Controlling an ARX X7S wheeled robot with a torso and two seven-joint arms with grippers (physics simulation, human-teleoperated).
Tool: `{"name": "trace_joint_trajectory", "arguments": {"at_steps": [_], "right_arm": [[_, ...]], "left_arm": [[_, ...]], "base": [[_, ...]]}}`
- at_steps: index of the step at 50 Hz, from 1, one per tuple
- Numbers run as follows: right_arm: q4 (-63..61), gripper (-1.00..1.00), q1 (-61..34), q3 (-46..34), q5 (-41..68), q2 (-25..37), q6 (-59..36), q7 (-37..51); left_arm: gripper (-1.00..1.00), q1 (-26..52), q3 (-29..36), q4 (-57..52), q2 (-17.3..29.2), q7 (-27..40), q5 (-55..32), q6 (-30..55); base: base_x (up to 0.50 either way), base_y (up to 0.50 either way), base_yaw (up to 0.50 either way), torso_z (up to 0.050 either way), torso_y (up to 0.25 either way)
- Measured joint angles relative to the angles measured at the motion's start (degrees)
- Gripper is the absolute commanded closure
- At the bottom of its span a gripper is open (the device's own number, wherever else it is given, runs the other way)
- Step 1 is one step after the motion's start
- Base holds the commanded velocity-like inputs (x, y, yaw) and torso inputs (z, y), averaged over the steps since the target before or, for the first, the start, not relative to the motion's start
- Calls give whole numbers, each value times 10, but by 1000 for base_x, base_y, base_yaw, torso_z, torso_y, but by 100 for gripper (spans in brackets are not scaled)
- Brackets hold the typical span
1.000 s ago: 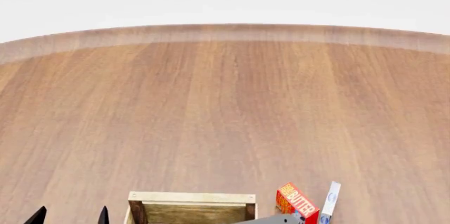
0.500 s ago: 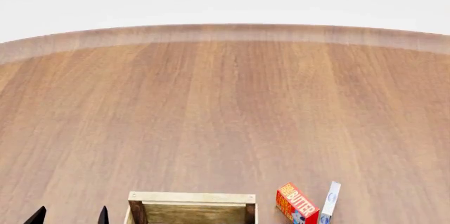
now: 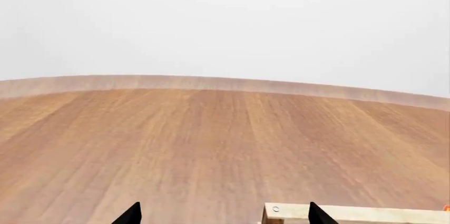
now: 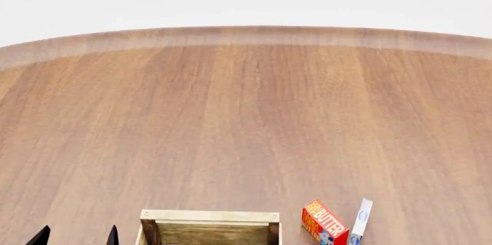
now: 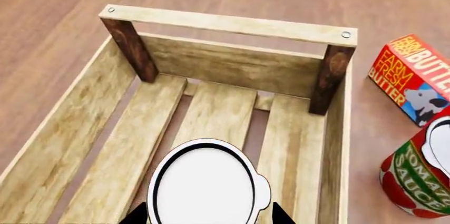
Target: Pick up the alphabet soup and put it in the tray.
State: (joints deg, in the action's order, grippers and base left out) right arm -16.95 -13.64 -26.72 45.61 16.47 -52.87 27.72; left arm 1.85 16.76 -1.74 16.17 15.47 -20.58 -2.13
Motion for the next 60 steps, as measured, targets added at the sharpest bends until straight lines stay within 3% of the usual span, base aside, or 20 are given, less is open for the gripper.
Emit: {"name": "trace_joint_trajectory", "arguments": {"at_steps": [35, 36, 60], "right_arm": [[28, 100, -1, -12, -10, -2, 26, -11], [28, -100, -1, -12, -10, -2, 27, -11], [-10, -100, -4, -4, 8, 3, 10, 5]], "left_arm": [[-100, 2, 6, 1, 4, 5, -4, -2], [-100, 2, 6, 1, 4, 5, -4, -2], [-100, 2, 10, 2, 7, 8, -7, -4]], "base": [[0, 0, 0, 0, 0], [0, 0, 0, 0, 0], [0, 0, 0, 0, 0]]}}
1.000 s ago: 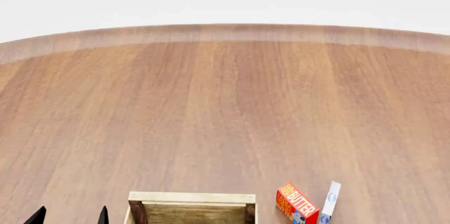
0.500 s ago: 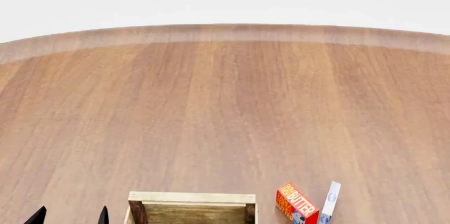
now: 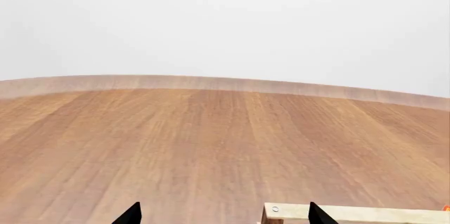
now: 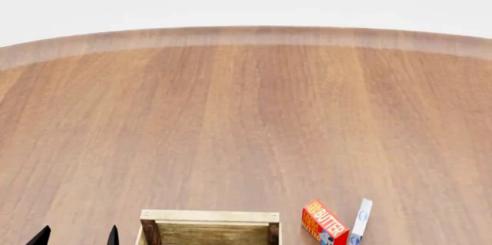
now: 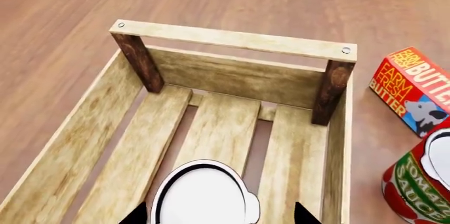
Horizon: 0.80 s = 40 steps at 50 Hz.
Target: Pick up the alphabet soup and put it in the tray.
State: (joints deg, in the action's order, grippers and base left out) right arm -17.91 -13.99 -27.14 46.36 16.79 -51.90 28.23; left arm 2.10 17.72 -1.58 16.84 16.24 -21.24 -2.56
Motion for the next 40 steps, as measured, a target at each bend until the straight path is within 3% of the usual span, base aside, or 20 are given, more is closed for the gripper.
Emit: {"name": "trace_joint_trajectory", "arguments": {"at_steps": [20, 40], "right_arm": [[-80, -100, -10, 13, 26, 11, -30, 42], [-153, -100, 8, 19, -19, 48, 16, 70]], "left_arm": [[-100, -1, 4, -3, 3, 3, -1, -1], [-100, -3, 1, -20, 9, 10, -9, 4]], "base": [[0, 0, 0, 0, 0], [0, 0, 0, 0, 0]]}}
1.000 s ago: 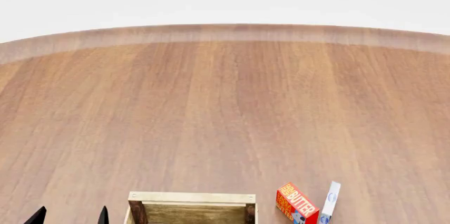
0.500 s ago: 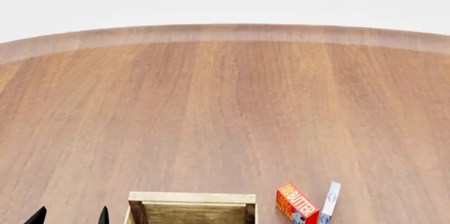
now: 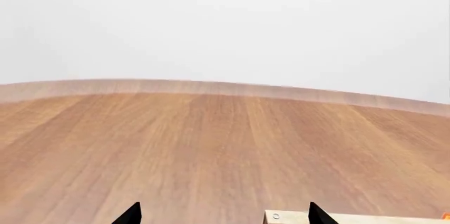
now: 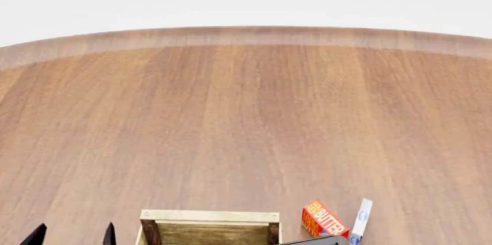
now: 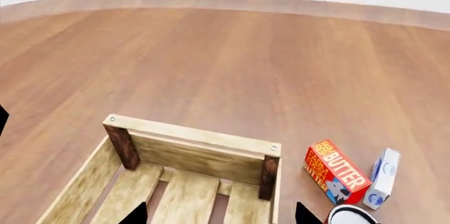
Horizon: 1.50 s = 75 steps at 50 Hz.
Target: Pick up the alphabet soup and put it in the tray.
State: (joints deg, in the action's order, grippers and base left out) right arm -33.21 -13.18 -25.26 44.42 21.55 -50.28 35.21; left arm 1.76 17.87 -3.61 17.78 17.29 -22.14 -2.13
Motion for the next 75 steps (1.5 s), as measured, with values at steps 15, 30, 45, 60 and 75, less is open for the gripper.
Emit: {"name": "trace_joint_trajectory", "arguments": {"at_steps": [15, 30, 45, 60, 75], "right_arm": [[-20, -100, 39, -35, -123, 37, 119, -7], [-31, -100, 57, -63, -212, 59, 191, -1], [-70, -100, 58, -68, -263, 79, 217, 17], [-99, -100, 67, -55, -282, 88, 253, 33], [-120, -100, 69, -51, -301, 93, 280, 41]], "left_arm": [[-100, -10, 0, -48, 13, 15, 7, 5], [-100, -14, 0, -80, 22, 26, 12, 9], [-100, -19, -2, -109, 30, 36, 11, 15], [-100, -25, -3, -162, 42, 49, 7, 32], [-100, -28, -4, -201, 52, 57, -3, 47]], "base": [[0, 0, 0, 0, 0], [0, 0, 0, 0, 0], [0, 0, 0, 0, 0], [0, 0, 0, 0, 0], [0, 0, 0, 0, 0]]}}
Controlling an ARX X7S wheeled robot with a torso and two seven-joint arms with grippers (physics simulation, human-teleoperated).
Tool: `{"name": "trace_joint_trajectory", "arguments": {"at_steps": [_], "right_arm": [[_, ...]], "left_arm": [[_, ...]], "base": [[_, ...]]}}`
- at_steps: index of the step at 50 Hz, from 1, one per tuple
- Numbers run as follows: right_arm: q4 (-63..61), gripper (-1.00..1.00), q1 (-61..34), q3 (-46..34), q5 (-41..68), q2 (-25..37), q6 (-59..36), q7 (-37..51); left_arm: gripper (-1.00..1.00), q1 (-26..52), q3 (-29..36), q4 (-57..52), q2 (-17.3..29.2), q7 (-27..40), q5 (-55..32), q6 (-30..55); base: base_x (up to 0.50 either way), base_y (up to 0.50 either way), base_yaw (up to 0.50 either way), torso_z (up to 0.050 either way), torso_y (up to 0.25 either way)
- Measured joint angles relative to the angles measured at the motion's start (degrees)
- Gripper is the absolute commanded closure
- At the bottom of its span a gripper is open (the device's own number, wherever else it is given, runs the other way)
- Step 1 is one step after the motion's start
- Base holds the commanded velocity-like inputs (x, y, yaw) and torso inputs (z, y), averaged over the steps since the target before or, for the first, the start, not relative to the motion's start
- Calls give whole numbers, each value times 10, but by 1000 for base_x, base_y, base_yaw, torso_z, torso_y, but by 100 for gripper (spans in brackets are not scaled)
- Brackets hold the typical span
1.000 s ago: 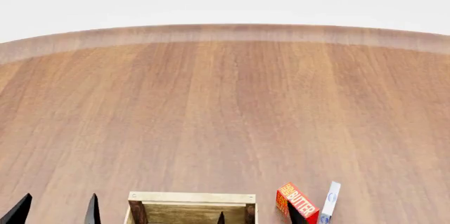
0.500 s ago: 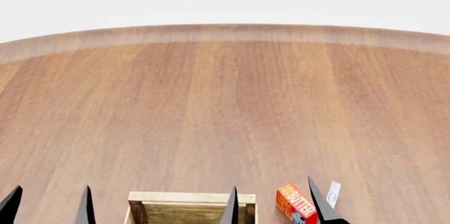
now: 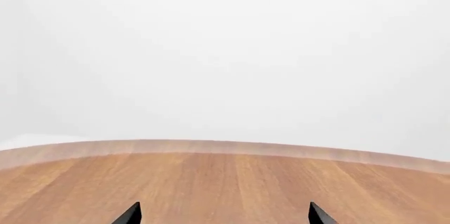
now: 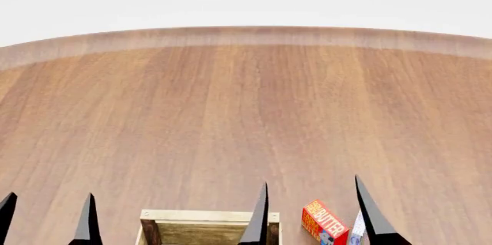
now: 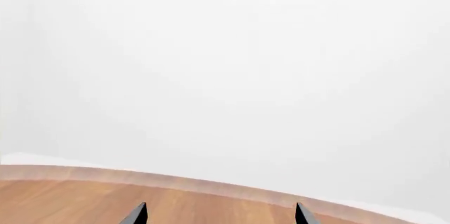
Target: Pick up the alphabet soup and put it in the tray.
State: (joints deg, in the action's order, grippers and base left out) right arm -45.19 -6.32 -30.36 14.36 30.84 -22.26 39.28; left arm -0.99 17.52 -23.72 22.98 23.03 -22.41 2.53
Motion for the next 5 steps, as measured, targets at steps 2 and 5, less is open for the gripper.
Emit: {"name": "trace_joint_trajectory", "arguments": {"at_steps": [2, 5], "right_arm": [[-2, -100, -1, 0, -2, 1, 2, 1], [-6, -100, -3, 1, -5, 1, 4, 1]], "left_arm": [[-100, 0, 0, -3, 1, 1, -1, 1], [-100, 0, 0, -8, 2, 2, -4, 4]], "base": [[0, 0, 0, 0, 0], [0, 0, 0, 0, 0]]}}
